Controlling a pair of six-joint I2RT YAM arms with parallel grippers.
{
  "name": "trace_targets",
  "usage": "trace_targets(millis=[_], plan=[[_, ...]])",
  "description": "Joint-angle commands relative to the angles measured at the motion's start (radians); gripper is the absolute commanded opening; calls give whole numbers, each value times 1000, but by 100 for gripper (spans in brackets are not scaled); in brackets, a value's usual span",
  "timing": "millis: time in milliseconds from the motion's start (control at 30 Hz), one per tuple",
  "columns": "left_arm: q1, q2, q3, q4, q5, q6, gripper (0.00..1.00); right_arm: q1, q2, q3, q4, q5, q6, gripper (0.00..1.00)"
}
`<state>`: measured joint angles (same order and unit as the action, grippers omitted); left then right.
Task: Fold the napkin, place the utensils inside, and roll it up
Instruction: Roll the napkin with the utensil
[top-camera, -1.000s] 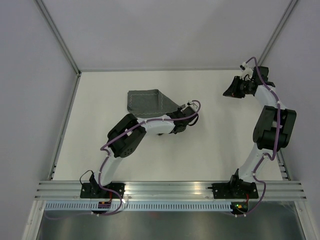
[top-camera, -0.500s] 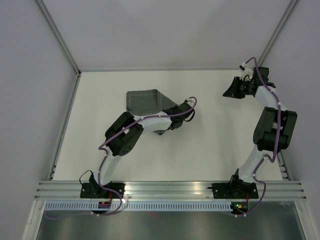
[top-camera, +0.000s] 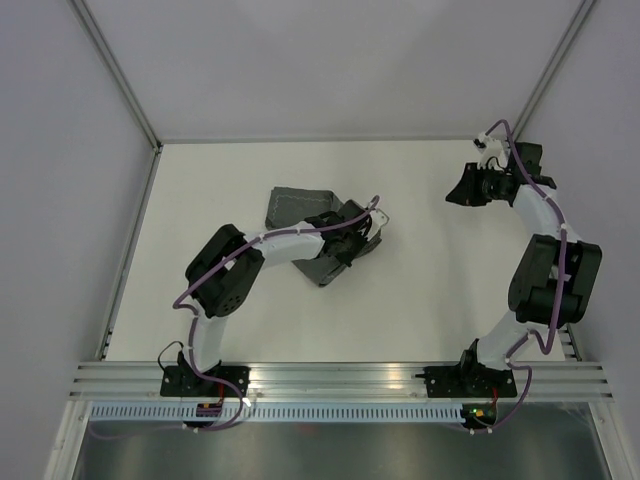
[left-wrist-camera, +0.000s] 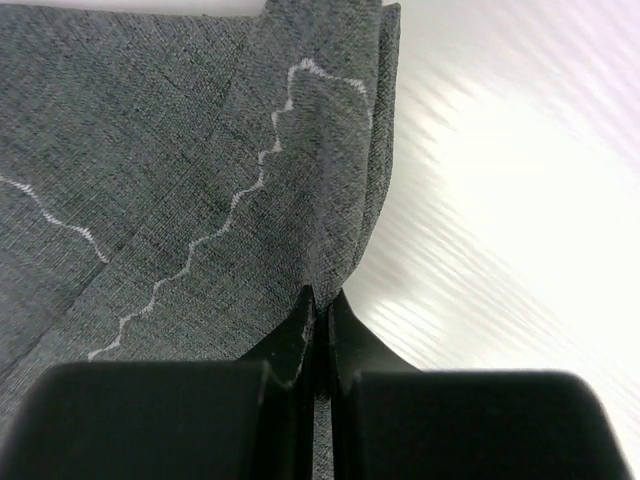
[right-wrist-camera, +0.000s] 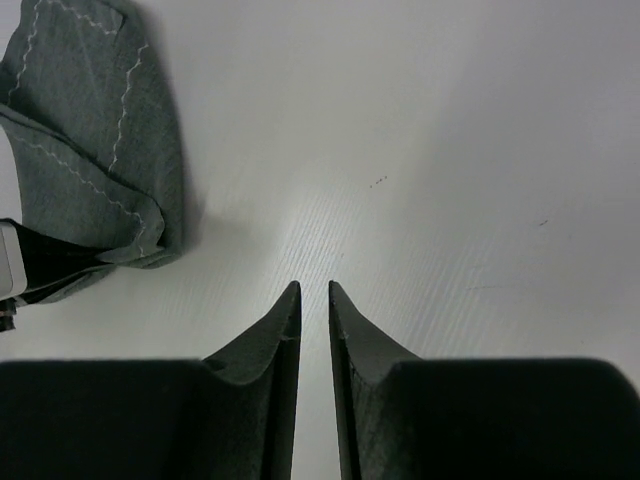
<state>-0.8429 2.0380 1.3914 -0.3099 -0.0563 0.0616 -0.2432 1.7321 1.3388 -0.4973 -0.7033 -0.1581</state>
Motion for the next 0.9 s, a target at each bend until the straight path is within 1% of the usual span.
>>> trace_targets(millis=[0, 100, 133, 200, 233, 300, 333, 367, 400, 433, 500, 533, 600, 633, 667, 700, 767, 833, 867], plan=[[-12, -16, -61, -100, 268, 21, 2, 15, -100, -53, 2, -87, -156, 23], [-9, -42, -98, -101, 357, 14, 2, 45, -187, -137, 2, -107, -274, 24], [-8, -50, -113, -101, 380, 17, 2, 71, -242, -163, 11, -107, -299, 24], [-7, -56, -129, -107, 429, 14, 2, 100, -302, -255, 23, -108, -382, 25], [-7, -59, -141, -110, 446, 14, 2, 134, -366, -289, 37, -110, -415, 25], [-4, -67, -156, -118, 487, 17, 2, 172, -439, -393, 58, -110, -489, 28], [-4, -71, -172, -117, 516, 15, 2, 206, -510, -427, 90, -113, -507, 32], [2, -78, -180, -118, 529, 15, 2, 222, -544, -490, 106, -111, -523, 35], [4, -81, -187, -118, 539, 15, 2, 235, -577, -516, 112, -114, -562, 37], [7, -84, -199, -118, 559, 14, 2, 278, -632, -561, 120, -113, -580, 42], [13, -87, -206, -118, 581, 15, 2, 318, -673, -589, 114, -98, -610, 45], [15, -85, -210, -118, 587, 15, 2, 359, -702, -598, 92, -93, -645, 46], [21, -85, -213, -123, 604, 18, 2, 402, -727, -627, 77, -79, -669, 51], [22, -82, -216, -124, 611, 18, 2, 447, -746, -650, 65, -58, -691, 55], [24, -81, -218, -124, 615, 20, 2, 470, -756, -664, 65, -47, -698, 56], [24, -78, -219, -126, 618, 20, 2, 522, -781, -678, 68, -30, -702, 57], [25, -75, -221, -129, 627, 18, 2, 579, -802, -725, 91, 37, -709, 62], [25, -68, -221, -132, 627, 18, 2, 665, -807, -754, 130, 103, -709, 63], [25, -67, -221, -130, 630, 20, 2, 683, -800, -779, 146, 126, -709, 63]])
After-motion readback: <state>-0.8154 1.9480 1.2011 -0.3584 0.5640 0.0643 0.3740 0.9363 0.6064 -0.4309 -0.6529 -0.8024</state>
